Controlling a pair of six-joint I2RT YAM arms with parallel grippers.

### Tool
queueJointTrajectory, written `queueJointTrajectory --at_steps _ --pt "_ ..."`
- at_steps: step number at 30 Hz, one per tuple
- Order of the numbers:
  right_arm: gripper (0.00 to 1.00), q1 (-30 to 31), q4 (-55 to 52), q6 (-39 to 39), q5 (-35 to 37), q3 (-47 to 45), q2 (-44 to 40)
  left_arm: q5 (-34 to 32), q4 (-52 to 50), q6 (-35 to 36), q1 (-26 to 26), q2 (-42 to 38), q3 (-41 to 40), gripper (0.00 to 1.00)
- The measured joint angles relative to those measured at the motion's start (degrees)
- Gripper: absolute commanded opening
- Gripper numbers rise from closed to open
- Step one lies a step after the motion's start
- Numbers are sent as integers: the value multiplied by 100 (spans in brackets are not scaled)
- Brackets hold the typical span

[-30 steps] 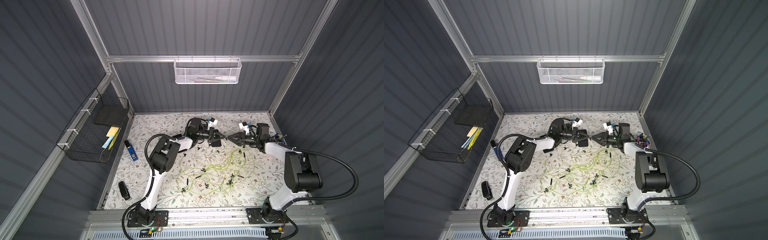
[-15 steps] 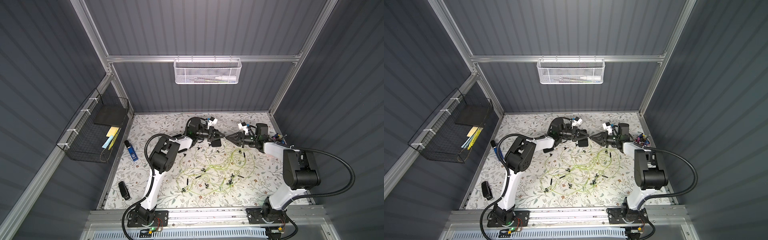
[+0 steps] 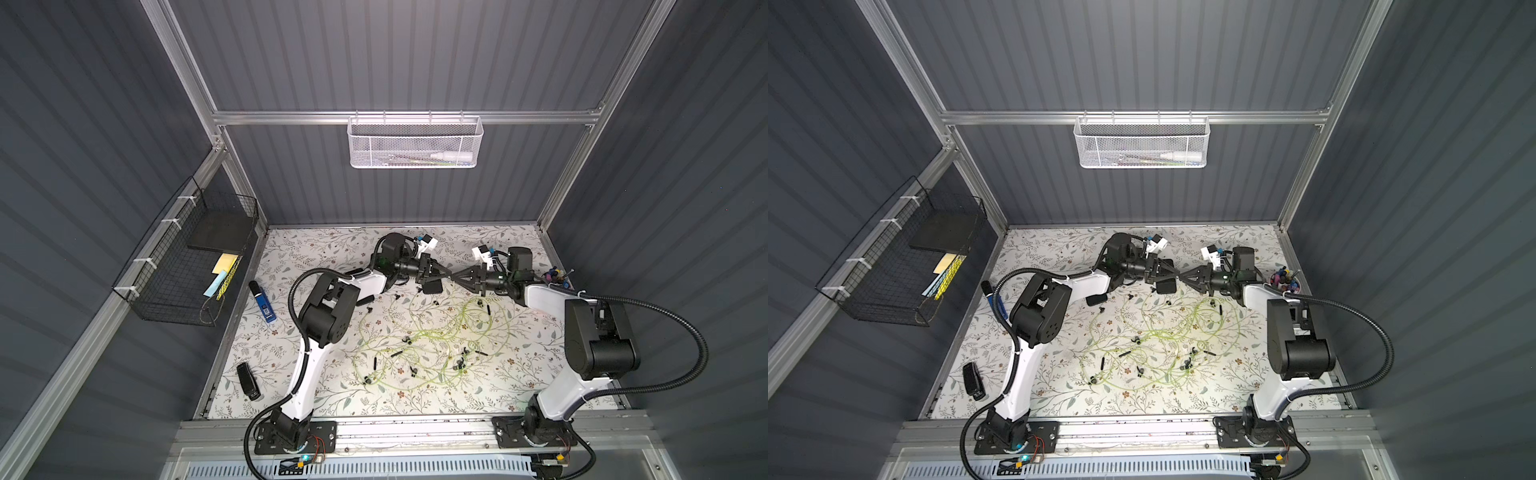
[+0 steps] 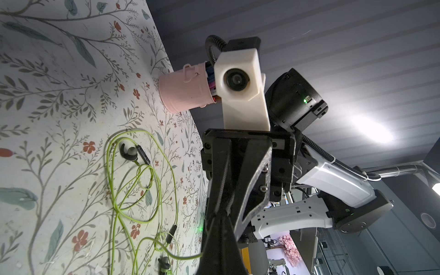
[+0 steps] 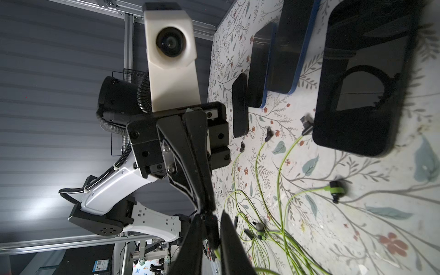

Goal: Plug wired earphones into phones
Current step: Adjust the wired earphone.

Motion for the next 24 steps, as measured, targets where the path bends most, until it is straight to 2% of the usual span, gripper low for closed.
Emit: queueJointTrajectory --at_steps 9,13,17,20,23,24 --pt "17 2 -85 -87 -28 0 9 85 -63 61 0 4 0 0" --pt "11 2 -162 -164 -17 0 13 192 72 2 4 125 61 0" --pt "11 0 -232 -238 -4 0 31 275 245 -155 11 216 98 0" --pt "3 -2 -256 -275 -7 0 31 315 407 -282 11 262 103 0" --pt "0 0 -280 -334 -7 0 31 341 468 -358 15 280 105 0" --pt "0 0 -291 -365 -2 0 31 339 466 -374 15 282 105 7"
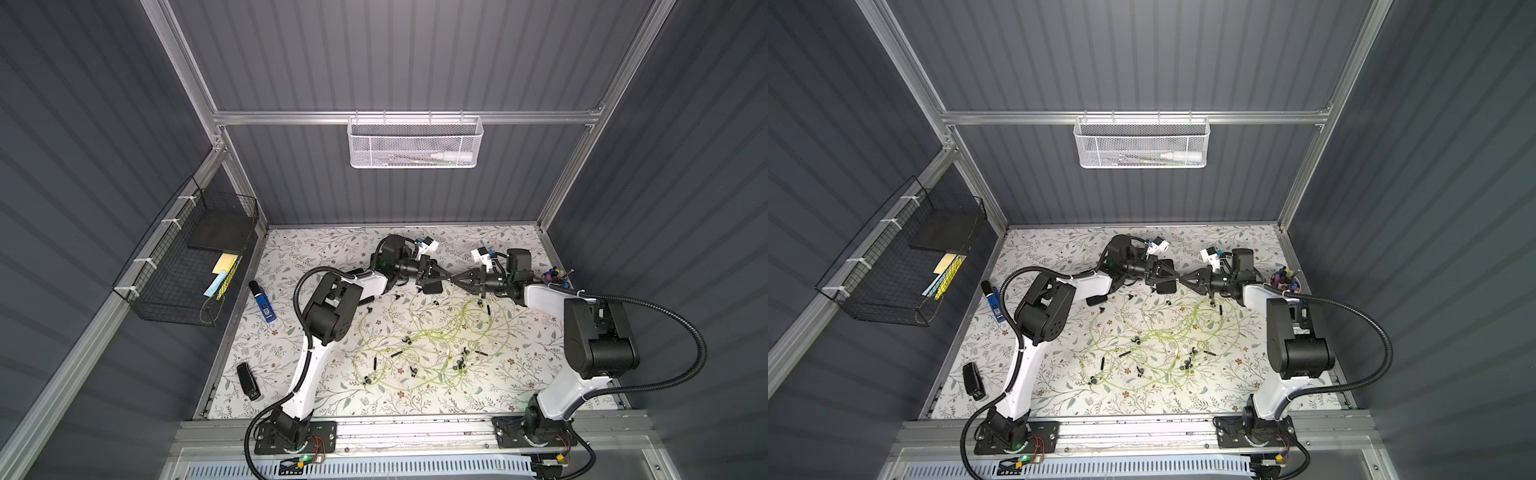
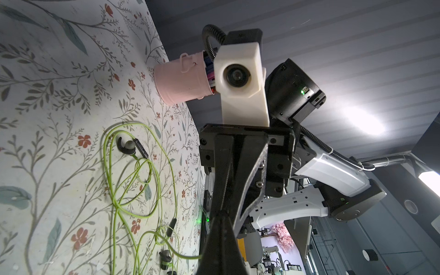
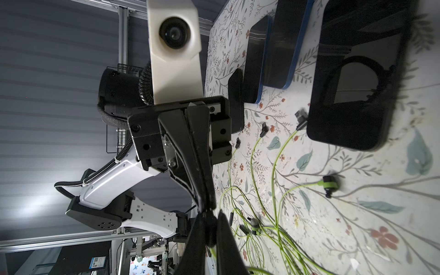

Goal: Plug wired earphones into phones
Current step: Adjust the wired earphone.

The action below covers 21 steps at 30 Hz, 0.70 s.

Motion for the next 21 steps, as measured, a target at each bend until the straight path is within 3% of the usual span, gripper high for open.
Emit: queueJointTrajectory --at_steps 3,5,8,13,21 --pt "0 2 -92 -118 26 2 0 -87 -59 39 28 -2 0 58" --pt "0 7 -240 -238 85 2 0 -262 -323 221 83 -2 4 73" --pt "0 11 -616 -481 308 33 -37 -848 -1471 831 149 -2 157 81" --pt "0 11 -1488 -914 1255 -22 -627 -2815 -4374 2020 221 22 1456 83" --pt "0 7 -2037 -1200 2024 -398 -1335 -5536 -6830 3161 -33 625 3600 89"
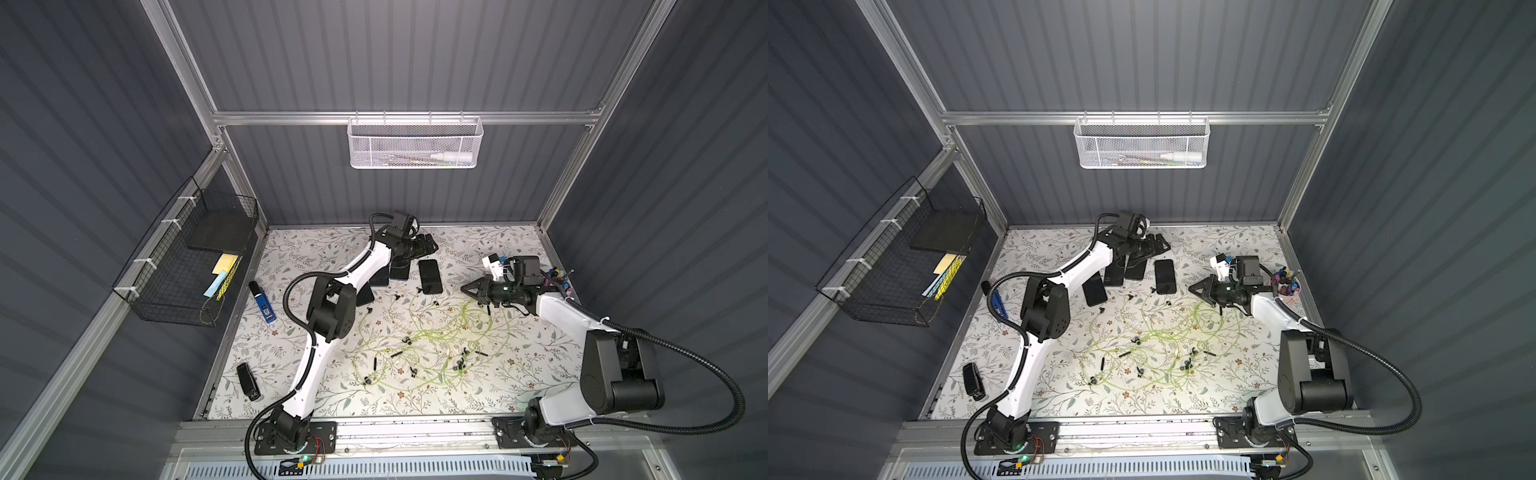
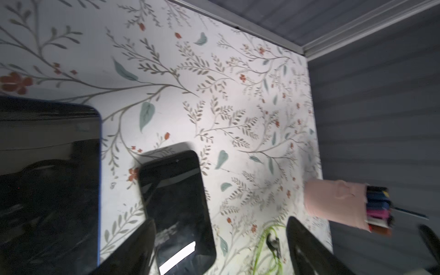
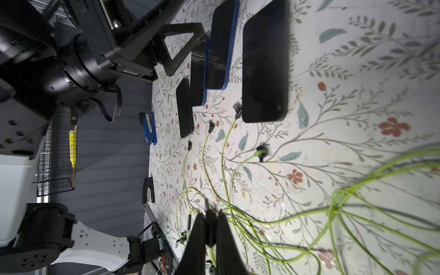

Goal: Plug wired earphones into phones
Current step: Adjust the wired earphone, then pick up the phone at the center of the board.

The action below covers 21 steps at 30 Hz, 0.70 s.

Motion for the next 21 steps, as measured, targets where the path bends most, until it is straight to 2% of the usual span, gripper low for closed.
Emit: queueJointTrajectory --at_steps 6,11,18,21 --pt "0 0 -11 -39 116 -293 4 -1237 -1032 232 -468 828 772 93" --pt "0 0 304 120 17 -638 -7 -1794 -1497 229 -763 1228 1578 100" --pt "0 0 520 199 -39 -997 -291 -2511 -1917 260 -1008 1443 1867 99" --pt "0 0 616 221 -68 -1071 -380 -2750 -2076 291 -1084 1451 1867 94"
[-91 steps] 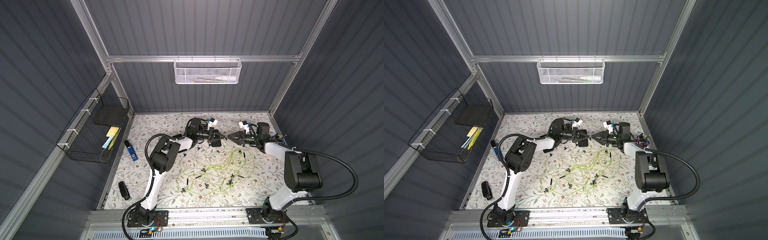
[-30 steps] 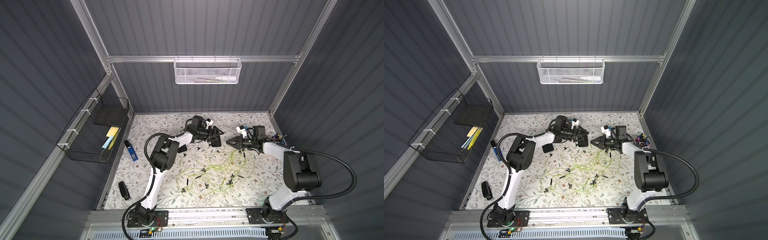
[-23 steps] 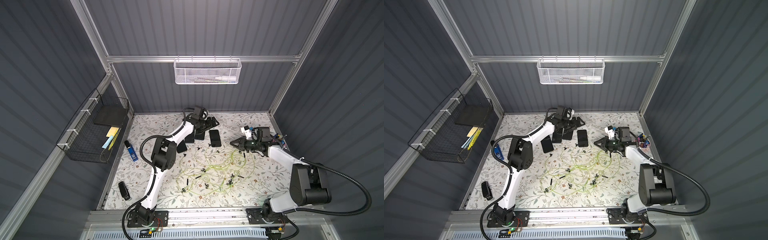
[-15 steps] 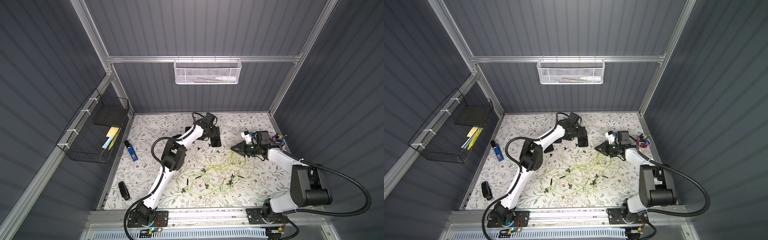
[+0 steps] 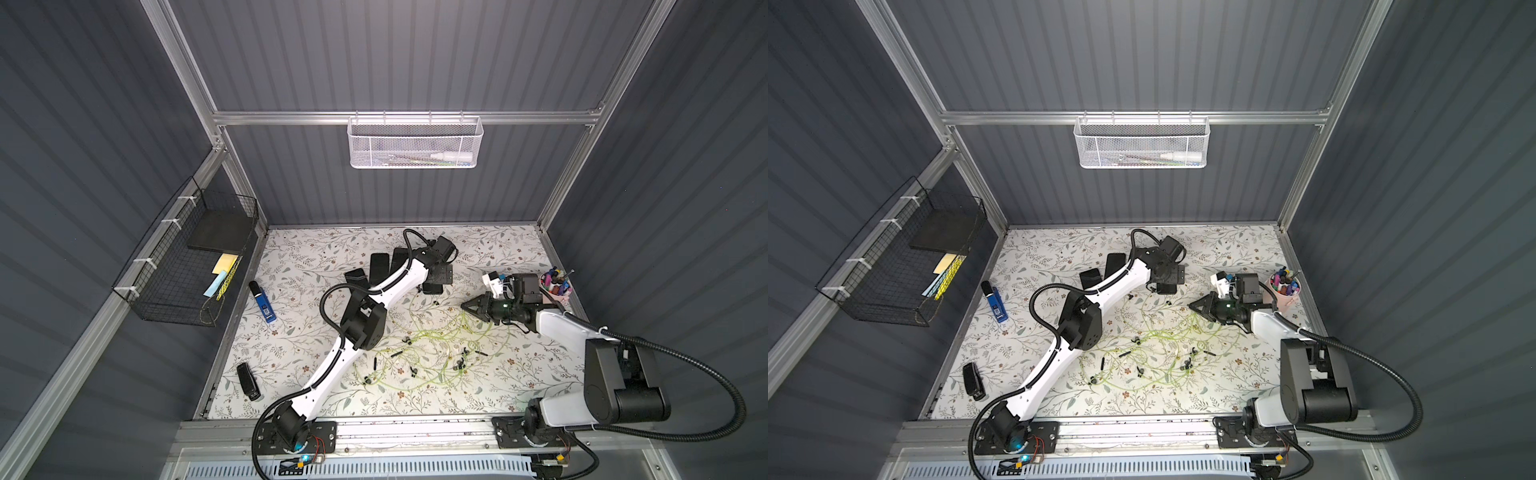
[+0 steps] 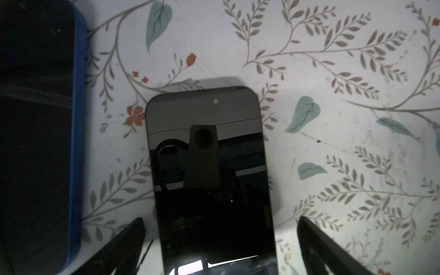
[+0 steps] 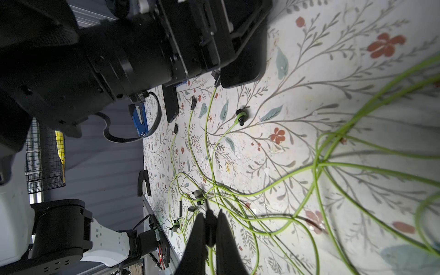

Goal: Plug wired earphones into phones
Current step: Pick up the phone at the center of the board.

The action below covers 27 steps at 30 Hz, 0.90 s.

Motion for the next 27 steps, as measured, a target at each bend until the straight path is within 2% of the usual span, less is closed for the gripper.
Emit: queueJointTrajectory --at_steps 12,18,27 --pt "0 0 17 -15 -17 -85 -219 -503 -280 221 -76 181 229 76" --pt "0 0 -116 -76 9 -90 -295 -450 -328 376 -85 90 63 76" --pt "0 0 -304 -188 39 -87 -295 -269 -870 914 -85 -164 -197 68"
